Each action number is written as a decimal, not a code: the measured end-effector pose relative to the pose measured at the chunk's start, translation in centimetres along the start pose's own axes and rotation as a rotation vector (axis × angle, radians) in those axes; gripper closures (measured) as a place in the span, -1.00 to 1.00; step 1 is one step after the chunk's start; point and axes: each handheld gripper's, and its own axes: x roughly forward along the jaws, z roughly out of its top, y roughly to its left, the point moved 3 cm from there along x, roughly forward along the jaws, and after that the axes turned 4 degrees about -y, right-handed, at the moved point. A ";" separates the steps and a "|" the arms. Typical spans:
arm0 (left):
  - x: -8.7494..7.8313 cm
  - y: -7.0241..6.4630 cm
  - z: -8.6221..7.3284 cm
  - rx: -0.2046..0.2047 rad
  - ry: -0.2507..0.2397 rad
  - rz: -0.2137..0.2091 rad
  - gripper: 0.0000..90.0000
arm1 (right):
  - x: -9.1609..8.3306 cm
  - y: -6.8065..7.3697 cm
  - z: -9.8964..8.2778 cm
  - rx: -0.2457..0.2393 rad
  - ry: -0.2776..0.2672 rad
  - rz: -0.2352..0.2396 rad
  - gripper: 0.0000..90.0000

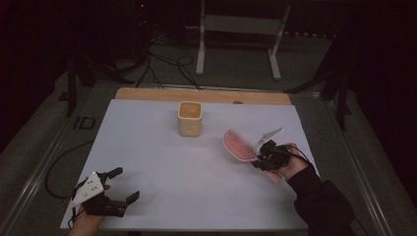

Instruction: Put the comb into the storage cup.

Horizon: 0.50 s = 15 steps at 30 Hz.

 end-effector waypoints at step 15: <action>-0.1 0.1 0.0 -0.002 0.004 0.007 -1.00 | -0.8 0.2 1.8 0.020 -0.110 -0.035 0.57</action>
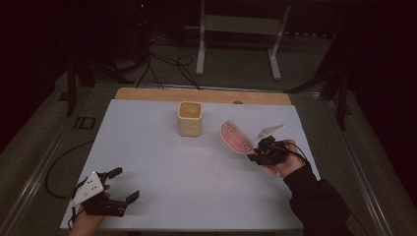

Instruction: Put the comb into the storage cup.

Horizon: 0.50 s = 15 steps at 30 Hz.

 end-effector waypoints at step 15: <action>0.0 0.0 0.0 -0.005 0.001 -0.004 -1.00 | -0.1 0.7 2.0 0.030 -0.085 -0.022 0.57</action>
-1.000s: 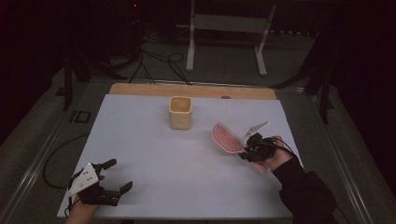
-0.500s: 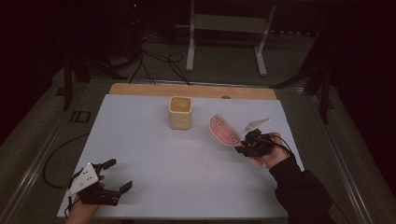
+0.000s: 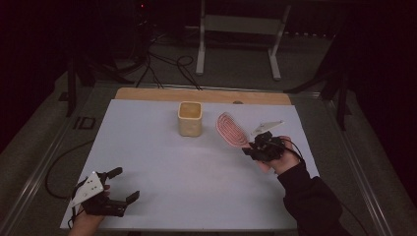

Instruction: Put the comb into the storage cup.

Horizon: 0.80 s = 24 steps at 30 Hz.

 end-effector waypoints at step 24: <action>0.0 0.0 0.0 0.003 0.000 0.001 -1.00 | 0.0 0.8 3.4 0.027 -0.159 -0.061 0.57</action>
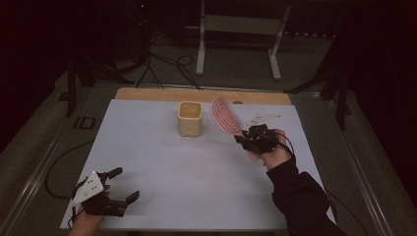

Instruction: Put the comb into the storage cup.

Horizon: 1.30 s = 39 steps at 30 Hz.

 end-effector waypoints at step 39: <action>-0.1 0.1 0.0 -0.003 0.000 -0.002 -1.00 | 5.1 2.3 7.2 -0.036 -0.145 0.087 0.57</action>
